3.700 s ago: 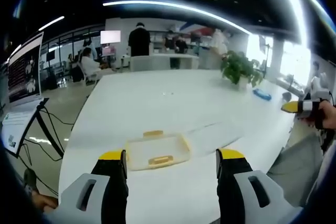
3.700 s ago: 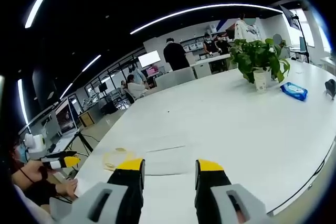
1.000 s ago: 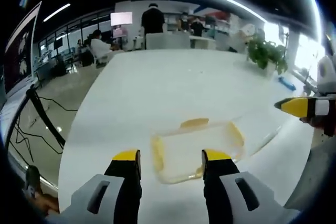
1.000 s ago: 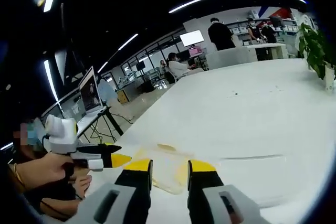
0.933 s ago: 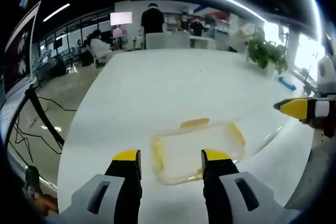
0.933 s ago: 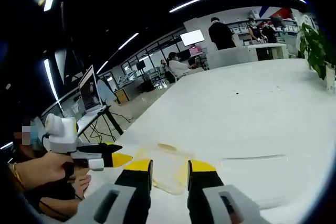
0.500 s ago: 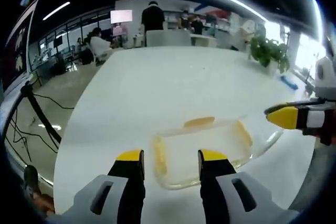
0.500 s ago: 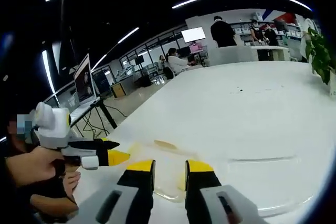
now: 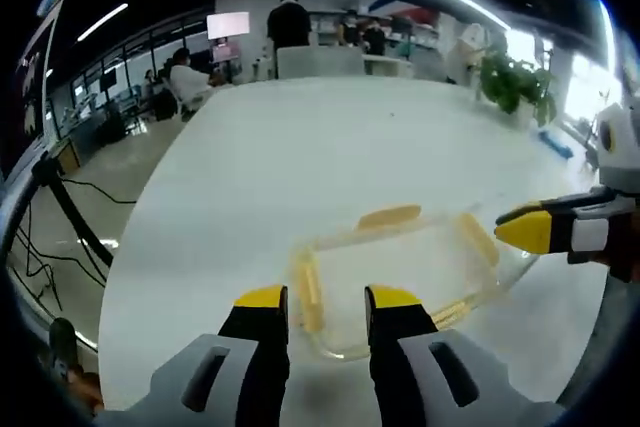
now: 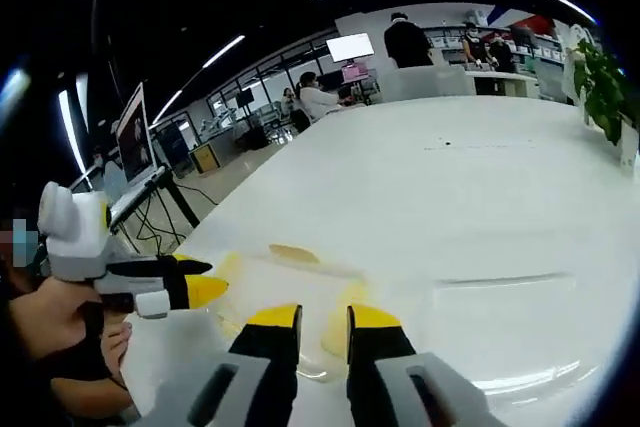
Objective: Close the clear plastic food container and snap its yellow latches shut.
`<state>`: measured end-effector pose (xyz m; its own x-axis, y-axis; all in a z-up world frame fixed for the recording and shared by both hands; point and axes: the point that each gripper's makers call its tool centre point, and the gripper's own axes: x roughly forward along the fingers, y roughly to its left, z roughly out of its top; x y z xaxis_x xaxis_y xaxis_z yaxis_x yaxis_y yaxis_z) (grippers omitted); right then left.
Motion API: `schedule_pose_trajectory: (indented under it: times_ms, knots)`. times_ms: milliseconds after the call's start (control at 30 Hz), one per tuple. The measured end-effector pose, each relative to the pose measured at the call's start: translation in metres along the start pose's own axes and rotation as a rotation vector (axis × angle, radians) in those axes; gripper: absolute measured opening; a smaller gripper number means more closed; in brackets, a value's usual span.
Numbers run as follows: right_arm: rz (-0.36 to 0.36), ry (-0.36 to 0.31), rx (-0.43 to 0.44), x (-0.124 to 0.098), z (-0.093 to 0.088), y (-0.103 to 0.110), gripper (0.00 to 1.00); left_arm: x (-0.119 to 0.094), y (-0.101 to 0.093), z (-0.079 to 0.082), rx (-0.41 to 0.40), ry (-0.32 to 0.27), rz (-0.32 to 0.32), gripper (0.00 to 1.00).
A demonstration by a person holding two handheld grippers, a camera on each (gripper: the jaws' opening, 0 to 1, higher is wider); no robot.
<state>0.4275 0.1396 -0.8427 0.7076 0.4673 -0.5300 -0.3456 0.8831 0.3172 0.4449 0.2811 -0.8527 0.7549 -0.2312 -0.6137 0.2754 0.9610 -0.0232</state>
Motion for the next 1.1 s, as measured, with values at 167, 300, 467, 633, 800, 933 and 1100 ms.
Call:
schedule_pose_trajectory:
  times_ms: [167, 300, 467, 633, 800, 933, 1100]
  knots:
    - [-0.033, -0.007, -0.008, 0.004, 0.002, 0.001, 0.14, 0.002, 0.002, -0.004, 0.001, 0.009, 0.011, 0.2]
    - [-0.041, 0.001, -0.017, 0.005, 0.002, 0.001, 0.14, 0.003, 0.003, -0.006, -0.001, 0.011, 0.014, 0.19]
    - [-0.039, -0.001, -0.027, 0.005, 0.003, 0.005, 0.14, 0.004, 0.005, -0.005, 0.002, 0.006, 0.018, 0.16]
    - [-0.093, 0.04, -0.057, 0.006, -0.009, -0.002, 0.14, 0.005, 0.005, -0.003, 0.006, 0.004, 0.014, 0.14]
    - [-0.09, 0.047, -0.083, 0.008, -0.011, -0.003, 0.12, 0.007, 0.003, -0.003, 0.01, -0.001, 0.003, 0.06]
    - [-0.103, 0.052, -0.114, 0.009, -0.012, -0.008, 0.04, 0.007, 0.006, -0.003, 0.011, -0.002, 0.023, 0.03]
    - [-0.096, 0.056, -0.134, 0.01, -0.012, -0.007, 0.04, 0.007, 0.006, -0.003, 0.032, -0.001, 0.024, 0.03]
